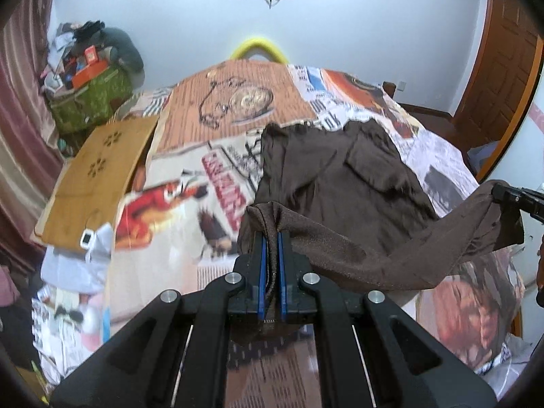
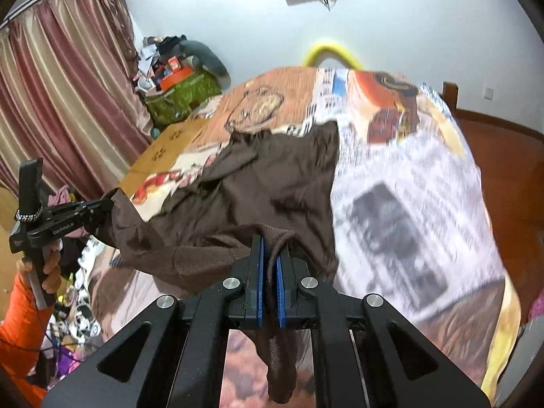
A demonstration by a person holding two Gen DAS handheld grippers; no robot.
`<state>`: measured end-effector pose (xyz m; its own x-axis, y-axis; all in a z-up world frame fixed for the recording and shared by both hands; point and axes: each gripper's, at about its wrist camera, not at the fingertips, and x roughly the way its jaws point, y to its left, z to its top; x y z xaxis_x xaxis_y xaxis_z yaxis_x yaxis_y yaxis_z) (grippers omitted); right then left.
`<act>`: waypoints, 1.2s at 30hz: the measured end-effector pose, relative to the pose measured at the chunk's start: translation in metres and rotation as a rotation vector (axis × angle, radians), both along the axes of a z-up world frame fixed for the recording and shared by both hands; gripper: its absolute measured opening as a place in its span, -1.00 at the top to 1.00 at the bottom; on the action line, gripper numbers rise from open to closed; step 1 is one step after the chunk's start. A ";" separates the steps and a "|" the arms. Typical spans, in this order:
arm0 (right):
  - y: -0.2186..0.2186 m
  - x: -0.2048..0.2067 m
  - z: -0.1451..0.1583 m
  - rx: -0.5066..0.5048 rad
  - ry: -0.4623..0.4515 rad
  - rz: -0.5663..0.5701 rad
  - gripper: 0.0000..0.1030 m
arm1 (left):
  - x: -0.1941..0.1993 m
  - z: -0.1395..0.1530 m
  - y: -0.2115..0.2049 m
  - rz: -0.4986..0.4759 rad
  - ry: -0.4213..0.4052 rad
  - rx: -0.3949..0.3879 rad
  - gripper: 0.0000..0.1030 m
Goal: Fold small clothes
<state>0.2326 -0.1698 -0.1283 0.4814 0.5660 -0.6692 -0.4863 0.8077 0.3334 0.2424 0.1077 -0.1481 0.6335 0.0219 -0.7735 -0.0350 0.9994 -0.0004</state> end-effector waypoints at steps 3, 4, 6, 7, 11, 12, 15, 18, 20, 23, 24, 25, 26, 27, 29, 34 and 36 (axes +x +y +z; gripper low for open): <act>0.002 0.017 0.005 0.018 -0.029 -0.014 0.90 | 0.022 0.003 0.002 -0.001 -0.024 0.009 0.90; 0.002 0.025 0.006 0.026 -0.036 -0.020 0.90 | 0.030 0.003 0.003 0.003 -0.028 0.010 0.90; 0.004 0.038 0.007 0.041 -0.043 -0.028 0.90 | 0.046 0.002 0.008 0.013 -0.033 0.002 0.90; 0.006 0.045 0.006 0.046 -0.047 -0.030 0.90 | 0.055 0.002 0.011 0.017 -0.036 -0.004 0.90; 0.014 0.073 0.002 0.038 -0.070 -0.033 0.90 | 0.091 -0.003 0.022 0.041 -0.042 -0.023 0.90; 0.016 0.082 0.000 0.039 -0.069 -0.035 0.90 | 0.100 -0.005 0.024 0.044 -0.038 -0.034 0.90; 0.022 0.103 -0.006 0.037 -0.071 -0.039 0.90 | 0.126 -0.012 0.033 0.061 -0.029 -0.050 0.91; 0.028 0.124 -0.013 0.034 -0.070 -0.045 0.90 | 0.148 -0.020 0.038 0.068 -0.022 -0.061 0.91; 0.031 0.136 -0.018 0.023 -0.066 -0.049 0.90 | 0.160 -0.026 0.038 0.070 -0.020 -0.044 0.91; 0.032 0.149 -0.034 -0.019 -0.044 -0.064 0.89 | 0.173 -0.042 0.040 0.070 0.005 -0.031 0.91; 0.032 0.153 -0.042 -0.036 -0.034 -0.070 0.88 | 0.177 -0.048 0.042 0.083 0.013 -0.027 0.91; 0.032 0.157 -0.050 -0.052 -0.020 -0.074 0.88 | 0.181 -0.054 0.045 0.097 0.022 -0.023 0.91; 0.031 0.160 -0.057 -0.064 -0.006 -0.079 0.88 | 0.184 -0.059 0.047 0.104 0.030 -0.021 0.91; 0.029 0.162 -0.064 -0.072 0.011 -0.084 0.88 | 0.187 -0.066 0.051 0.113 0.044 -0.022 0.91; 0.025 0.166 -0.075 -0.077 0.050 -0.090 0.88 | 0.192 -0.079 0.058 0.120 0.069 -0.026 0.91; 0.012 0.168 -0.082 -0.078 0.093 -0.116 0.51 | 0.187 -0.094 0.071 0.125 0.101 -0.006 0.59; 0.004 0.163 -0.075 -0.069 0.078 -0.124 0.29 | 0.180 -0.093 0.077 0.126 0.099 -0.040 0.49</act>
